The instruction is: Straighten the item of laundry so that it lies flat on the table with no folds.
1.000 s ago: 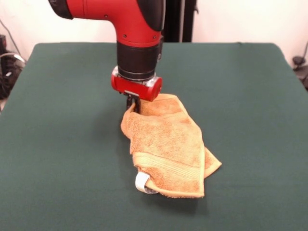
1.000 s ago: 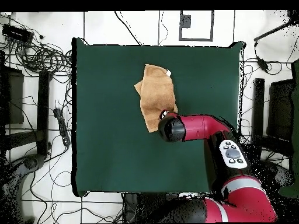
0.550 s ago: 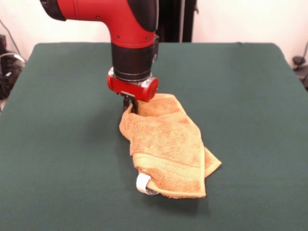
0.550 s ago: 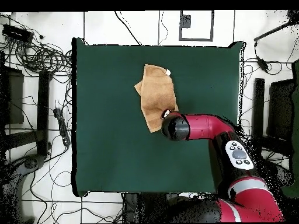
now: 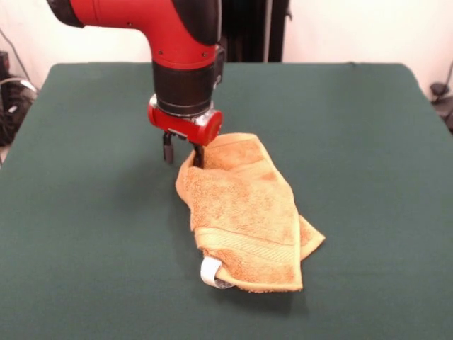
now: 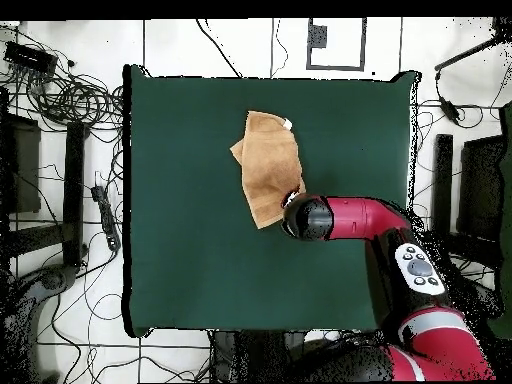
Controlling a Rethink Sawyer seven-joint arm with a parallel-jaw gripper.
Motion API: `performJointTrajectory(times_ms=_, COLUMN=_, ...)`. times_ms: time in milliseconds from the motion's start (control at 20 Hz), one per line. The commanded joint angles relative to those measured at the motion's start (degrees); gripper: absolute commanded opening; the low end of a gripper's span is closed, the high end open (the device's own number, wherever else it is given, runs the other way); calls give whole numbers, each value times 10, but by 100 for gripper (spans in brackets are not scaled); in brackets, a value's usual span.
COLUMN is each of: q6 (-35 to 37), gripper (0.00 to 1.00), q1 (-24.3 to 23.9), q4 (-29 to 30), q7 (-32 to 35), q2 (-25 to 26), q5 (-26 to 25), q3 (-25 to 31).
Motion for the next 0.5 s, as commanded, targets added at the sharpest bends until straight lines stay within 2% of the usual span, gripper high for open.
performJointTrajectory(times_ms=50, q6=85, gripper=100, q1=-7, q4=-9, q7=-77, q2=8, q5=27, q3=71)
performJointTrajectory(times_ms=350, q6=83, gripper=100, q1=-22, q4=-10, q7=-83, q2=11, q5=20, q3=82)
performJointTrajectory(times_ms=400, q6=83, gripper=0, q1=-22, q4=-11, q7=-83, q2=11, q5=18, q3=82)
performJointTrajectory(times_ms=500, q6=80, gripper=0, q1=-18, q4=-14, q7=-83, q2=11, q5=11, q3=79)
